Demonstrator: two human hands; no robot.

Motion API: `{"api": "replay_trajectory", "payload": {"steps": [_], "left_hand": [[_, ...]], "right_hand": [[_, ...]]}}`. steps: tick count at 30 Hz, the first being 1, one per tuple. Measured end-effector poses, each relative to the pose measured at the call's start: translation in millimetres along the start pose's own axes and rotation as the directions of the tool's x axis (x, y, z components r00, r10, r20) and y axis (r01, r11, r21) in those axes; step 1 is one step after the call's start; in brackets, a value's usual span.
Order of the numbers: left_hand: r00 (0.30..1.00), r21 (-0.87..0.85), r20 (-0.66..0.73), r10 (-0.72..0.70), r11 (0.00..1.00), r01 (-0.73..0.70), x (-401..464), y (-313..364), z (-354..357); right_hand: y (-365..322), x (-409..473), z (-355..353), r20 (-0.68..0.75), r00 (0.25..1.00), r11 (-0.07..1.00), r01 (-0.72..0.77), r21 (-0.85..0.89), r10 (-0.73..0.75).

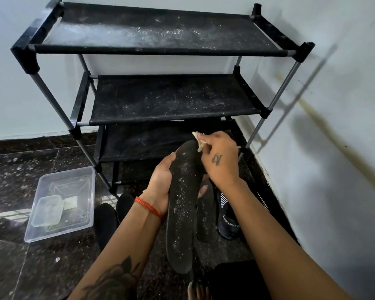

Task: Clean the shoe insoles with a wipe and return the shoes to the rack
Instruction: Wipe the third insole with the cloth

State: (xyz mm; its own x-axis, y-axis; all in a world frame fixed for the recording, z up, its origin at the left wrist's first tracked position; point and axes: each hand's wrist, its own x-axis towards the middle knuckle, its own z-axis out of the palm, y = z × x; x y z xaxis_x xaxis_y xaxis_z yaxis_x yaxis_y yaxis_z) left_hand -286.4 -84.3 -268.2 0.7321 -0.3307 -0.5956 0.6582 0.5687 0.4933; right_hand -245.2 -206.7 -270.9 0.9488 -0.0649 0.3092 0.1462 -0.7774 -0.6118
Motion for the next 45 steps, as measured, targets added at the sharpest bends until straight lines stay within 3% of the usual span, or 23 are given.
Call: {"api": "replay_trajectory", "payload": {"steps": [3, 5, 10, 13, 14, 16, 18, 19, 23, 27, 30, 32, 34, 36, 38, 45], "left_hand": [[0.998, 0.027, 0.051, -0.028, 0.999, 0.027, 0.2, -2.3, 1.0], [0.997, 0.038, 0.061, -0.037, 0.999, 0.035, 0.1, -2.4, -0.1], [0.999, 0.002, 0.043, -0.016, 1.0, 0.016, -0.7, 2.0, -3.9], [1.0, -0.01, 0.004, -0.024, 1.0, 0.024, -1.2, 4.6, -5.0], [1.0, -0.015, -0.005, -0.03, 0.999, 0.03, -1.2, 4.8, -4.8], [0.999, -0.035, -0.02, -0.034, 0.999, 0.033, -1.0, 5.6, -3.9], [0.999, -0.056, -0.028, -0.028, 0.998, 0.027, 0.1, 6.6, -3.5], [0.999, -0.053, -0.029, -0.026, 0.998, 0.025, 0.2, 6.5, -2.9], [0.999, -0.003, 0.011, -0.041, 0.999, 0.041, 0.6, 1.3, -1.3], [0.999, -0.024, 0.027, -0.034, 0.999, 0.035, 2.5, 1.4, -6.4], [0.999, -0.016, 0.03, -0.02, 1.0, 0.02, 1.1, 4.6, -8.0], [1.0, -0.022, 0.021, -0.004, 1.0, 0.005, 0.9, 6.5, -8.0], [1.0, -0.055, 0.006, -0.009, 0.998, 0.01, 2.8, 7.9, -8.4], [1.0, -0.078, 0.005, -0.019, 0.997, 0.019, 3.8, 8.4, -8.1], [1.0, -0.063, 0.014, -0.018, 0.998, 0.018, 4.7, 7.4, -7.3], [0.994, -0.036, 0.102, 0.031, 0.999, -0.027, 4.6, 5.2, -9.4]], "right_hand": [[1.3, -1.0, 5.4, 0.086, 0.995, 0.999, -0.044, 0.011, 0.043], [0.5, -0.6, 4.6, 0.094, 0.994, 0.991, -0.074, 0.113, 0.063], [-11.2, -2.1, 0.4, 0.278, 0.957, 0.947, -0.007, 0.32, -0.086], [-6.3, 4.5, -13.4, 0.451, 0.887, 0.98, 0.013, 0.196, -0.102], [-2.5, 6.4, -17.6, 0.449, 0.889, 0.992, 0.038, 0.119, -0.088], [5.0, 8.8, -21.6, 0.257, 0.964, 0.998, 0.06, 0.019, -0.063], [7.5, 8.3, -21.7, 0.017, 1.0, 0.997, 0.008, 0.08, -0.009], [7.7, 8.1, -19.4, -0.028, 0.999, 0.993, -0.017, 0.115, 0.02], [7.0, 5.0, -1.7, 0.087, 0.992, 0.99, -0.1, 0.1, 0.091], [-3.0, 1.6, 1.7, 0.197, 0.98, 0.982, -0.035, 0.184, -0.002], [-7.5, 4.7, -12.3, 0.424, 0.903, 0.971, -0.04, 0.236, -0.066], [-0.8, 8.6, -21.6, 0.492, 0.869, 0.994, -0.001, 0.112, -0.054], [8.4, 12.8, -26.2, 0.339, 0.941, 0.998, 0.043, -0.041, -0.026], [12.1, 12.0, -26.2, 0.069, 0.997, 0.999, 0.022, -0.03, -0.02], [10.0, 9.9, -20.2, -0.038, 0.999, 0.999, 0.036, 0.016, -0.036], [-4.7, 5.0, -5.7, 0.204, 0.979, 0.982, -0.009, 0.187, -0.03]]}}
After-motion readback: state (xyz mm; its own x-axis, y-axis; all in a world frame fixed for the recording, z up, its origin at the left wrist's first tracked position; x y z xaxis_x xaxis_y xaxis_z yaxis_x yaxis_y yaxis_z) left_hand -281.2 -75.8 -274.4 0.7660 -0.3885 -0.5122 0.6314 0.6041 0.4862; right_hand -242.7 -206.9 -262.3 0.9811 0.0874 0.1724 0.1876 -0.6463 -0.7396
